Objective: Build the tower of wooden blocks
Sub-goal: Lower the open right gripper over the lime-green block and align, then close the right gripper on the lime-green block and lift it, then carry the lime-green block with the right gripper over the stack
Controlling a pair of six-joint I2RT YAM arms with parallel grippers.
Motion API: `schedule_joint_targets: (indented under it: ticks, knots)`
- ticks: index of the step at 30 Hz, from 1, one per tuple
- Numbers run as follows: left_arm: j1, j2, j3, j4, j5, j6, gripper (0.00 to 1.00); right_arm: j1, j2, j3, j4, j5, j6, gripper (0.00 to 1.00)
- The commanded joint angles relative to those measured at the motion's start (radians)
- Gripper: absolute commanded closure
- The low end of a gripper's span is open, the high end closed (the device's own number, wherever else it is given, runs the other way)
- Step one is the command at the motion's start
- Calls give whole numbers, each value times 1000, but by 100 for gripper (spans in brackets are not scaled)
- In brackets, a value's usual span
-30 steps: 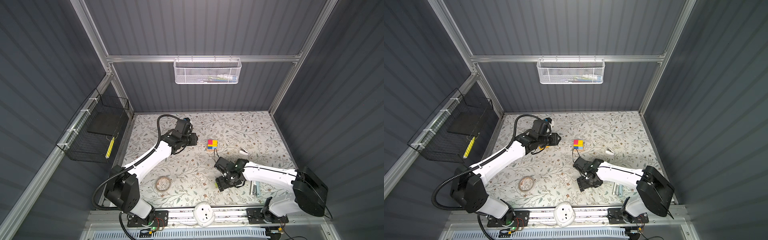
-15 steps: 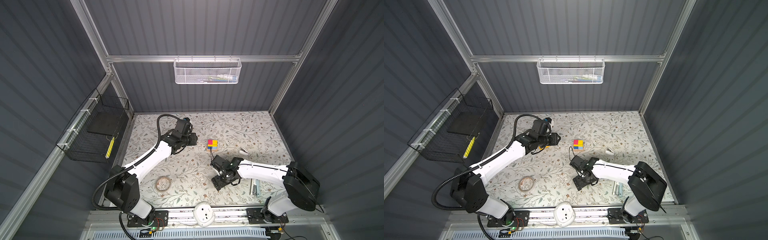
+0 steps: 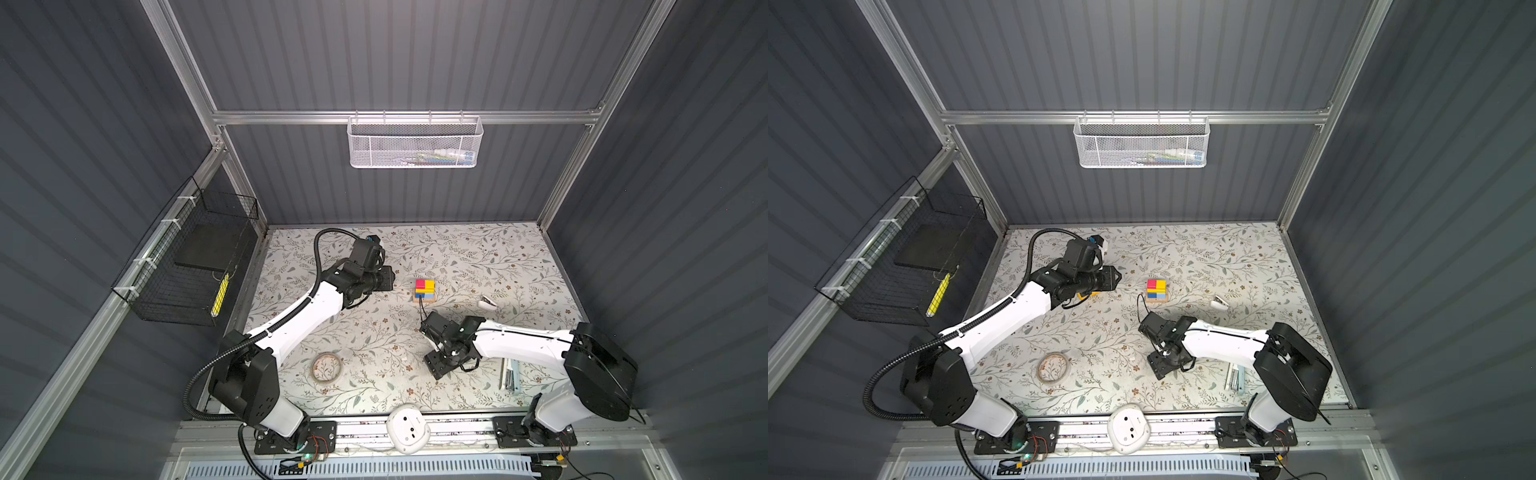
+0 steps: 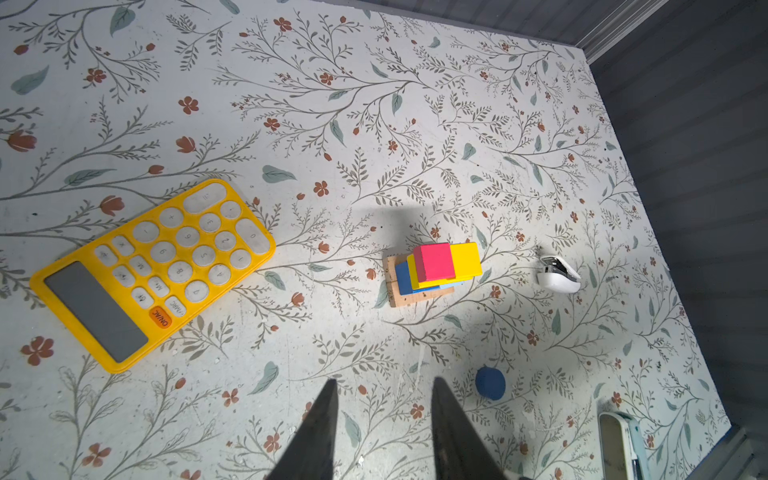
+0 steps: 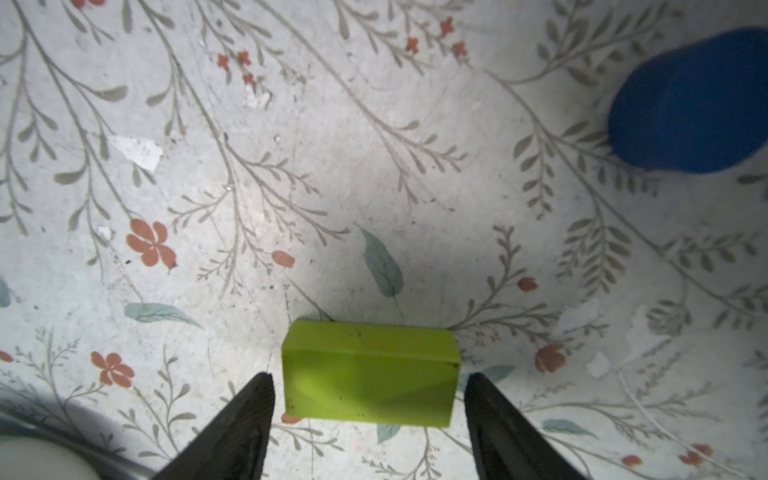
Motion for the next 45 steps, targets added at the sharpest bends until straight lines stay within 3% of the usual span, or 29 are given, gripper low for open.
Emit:
schedule_joint_targets:
  ticks: [1, 10, 22, 27, 38, 45]
  knots:
    - [5, 11, -8, -27, -12, 18, 62, 9, 19, -10, 0, 20, 12, 25]
    - [5, 13, -9, -28, -12, 20, 62, 25, 36, -7, -2, 40, 21, 25]
    - [5, 12, -11, -27, -15, 21, 62, 29, 30, -4, -14, 56, 52, 40]
    - [5, 12, -10, -28, -21, 23, 62, 29, -4, 15, -37, 62, 81, 41]
    - [7, 11, 22, -64, -82, 60, 62, -1, -11, 218, -164, 77, 138, 45]
    - [50, 32, 68, -96, -94, 86, 62, -126, 73, 431, -287, 55, 154, 46]
